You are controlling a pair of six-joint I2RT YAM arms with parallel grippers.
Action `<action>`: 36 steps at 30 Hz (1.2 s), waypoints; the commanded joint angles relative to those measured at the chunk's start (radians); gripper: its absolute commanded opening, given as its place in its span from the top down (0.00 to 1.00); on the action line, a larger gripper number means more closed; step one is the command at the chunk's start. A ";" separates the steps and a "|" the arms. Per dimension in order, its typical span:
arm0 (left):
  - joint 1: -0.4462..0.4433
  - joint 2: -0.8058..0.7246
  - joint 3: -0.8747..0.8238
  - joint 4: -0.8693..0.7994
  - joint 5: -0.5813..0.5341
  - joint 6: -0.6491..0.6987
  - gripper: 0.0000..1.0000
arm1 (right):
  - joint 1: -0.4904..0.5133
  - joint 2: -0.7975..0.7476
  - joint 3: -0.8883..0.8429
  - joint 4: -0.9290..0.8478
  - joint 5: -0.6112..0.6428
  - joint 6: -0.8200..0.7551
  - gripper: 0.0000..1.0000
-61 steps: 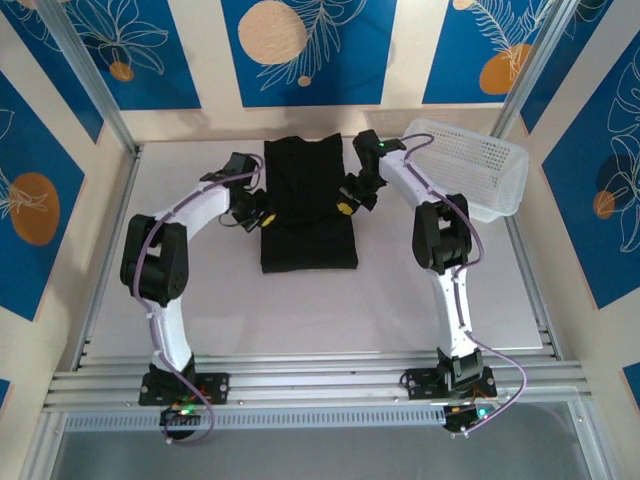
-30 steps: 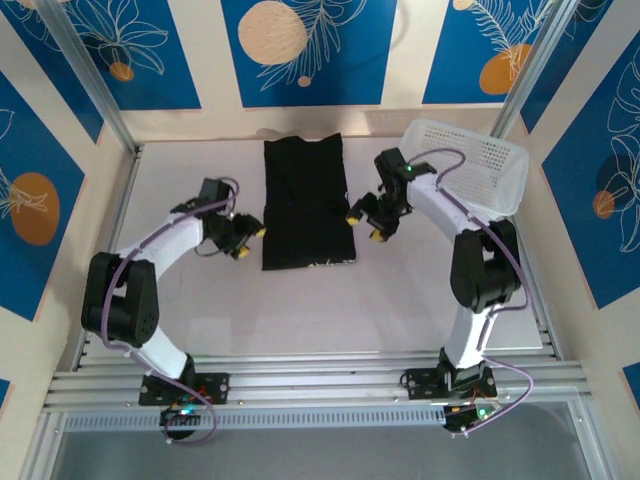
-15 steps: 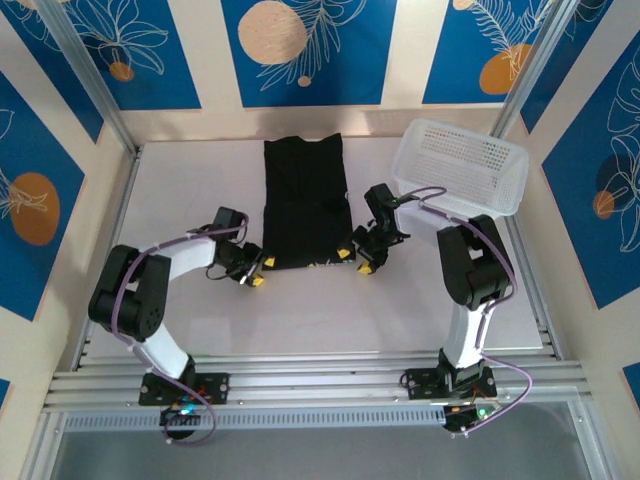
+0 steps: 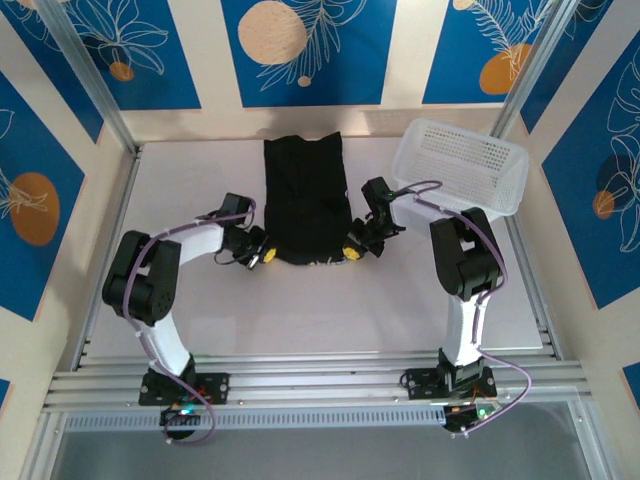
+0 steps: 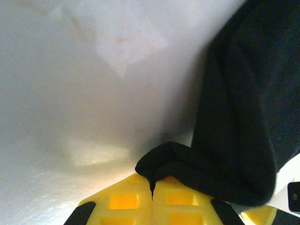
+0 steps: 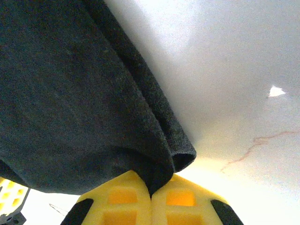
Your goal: Fold and stack the t-shirts
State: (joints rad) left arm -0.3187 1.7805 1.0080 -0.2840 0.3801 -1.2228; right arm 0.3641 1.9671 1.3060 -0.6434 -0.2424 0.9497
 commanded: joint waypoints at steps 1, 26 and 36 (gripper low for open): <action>-0.004 -0.074 0.014 -0.042 -0.075 0.048 1.00 | -0.007 -0.056 0.009 -0.037 0.022 0.006 1.00; -0.183 -0.965 -0.263 -0.616 0.076 0.165 1.00 | 0.233 -0.697 -0.312 -0.459 -0.080 0.115 1.00; -0.190 -1.040 -0.101 -0.636 -0.019 0.062 1.00 | 0.233 -0.730 -0.103 -0.611 -0.077 0.175 1.00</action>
State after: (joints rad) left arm -0.5064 0.7300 0.8513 -0.9028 0.4355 -1.1095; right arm 0.6182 1.2198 1.1507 -1.1648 -0.3149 1.0931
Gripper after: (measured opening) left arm 0.044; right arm 0.063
